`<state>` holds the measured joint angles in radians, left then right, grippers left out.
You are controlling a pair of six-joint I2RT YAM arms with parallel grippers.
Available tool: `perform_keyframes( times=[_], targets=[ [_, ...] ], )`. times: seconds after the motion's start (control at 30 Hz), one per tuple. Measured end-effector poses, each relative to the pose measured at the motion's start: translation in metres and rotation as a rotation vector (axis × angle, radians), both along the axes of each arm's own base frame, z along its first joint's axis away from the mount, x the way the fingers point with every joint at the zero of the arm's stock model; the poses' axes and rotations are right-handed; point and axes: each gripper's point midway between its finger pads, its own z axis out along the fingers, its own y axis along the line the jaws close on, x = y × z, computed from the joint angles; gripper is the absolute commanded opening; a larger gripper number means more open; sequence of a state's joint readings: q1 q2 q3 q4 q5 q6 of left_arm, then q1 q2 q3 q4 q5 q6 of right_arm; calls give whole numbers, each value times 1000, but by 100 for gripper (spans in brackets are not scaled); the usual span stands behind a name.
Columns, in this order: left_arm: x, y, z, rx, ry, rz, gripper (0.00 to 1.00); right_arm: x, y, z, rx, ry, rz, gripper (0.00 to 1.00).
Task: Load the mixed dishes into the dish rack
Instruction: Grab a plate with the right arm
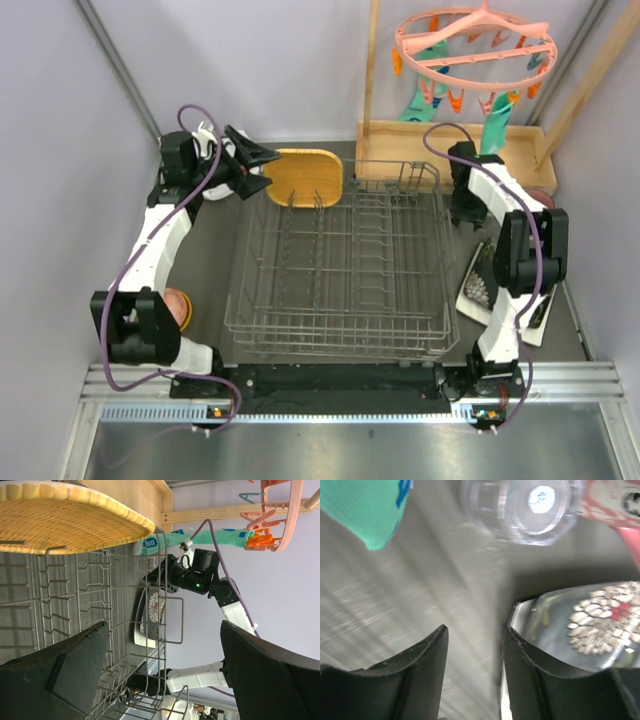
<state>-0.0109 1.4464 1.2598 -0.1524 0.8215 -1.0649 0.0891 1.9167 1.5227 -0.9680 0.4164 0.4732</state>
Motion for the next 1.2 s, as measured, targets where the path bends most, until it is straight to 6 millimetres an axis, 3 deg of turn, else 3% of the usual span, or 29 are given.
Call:
perform_keyframes(
  times=[0.13, 0.27, 0.33, 0.37, 0.53, 0.63, 0.73, 1.0, 1.2],
  targets=[
    [-4, 0, 6, 4, -2, -2, 96, 6, 13, 7, 106, -61, 12, 53],
    [-4, 0, 15, 8, -21, -3, 96, -4, 21, 27, 295, -175, -2, 55],
    [-4, 0, 18, 8, -27, -3, 97, -14, 11, 46, 371, -260, -44, 58],
    [-4, 0, 20, 7, -29, -3, 96, -19, 5, 56, 389, -298, -62, 64],
    [-3, -1, 25, -10, -33, -5, 96, -39, -12, 106, 389, -478, -92, 66],
    [-3, -2, 29, -28, -35, -10, 96, -58, -17, 117, 395, -542, -115, 68],
    [-2, -3, 32, -43, -38, -12, 96, -85, -37, 103, 375, -553, -211, 70],
    [0, -3, 38, -63, -47, -8, 96, -155, -82, 39, 358, -481, -509, 70],
    [0, -5, 39, -72, -42, -7, 96, -176, -100, 24, 341, -466, -636, 72]
  ],
)
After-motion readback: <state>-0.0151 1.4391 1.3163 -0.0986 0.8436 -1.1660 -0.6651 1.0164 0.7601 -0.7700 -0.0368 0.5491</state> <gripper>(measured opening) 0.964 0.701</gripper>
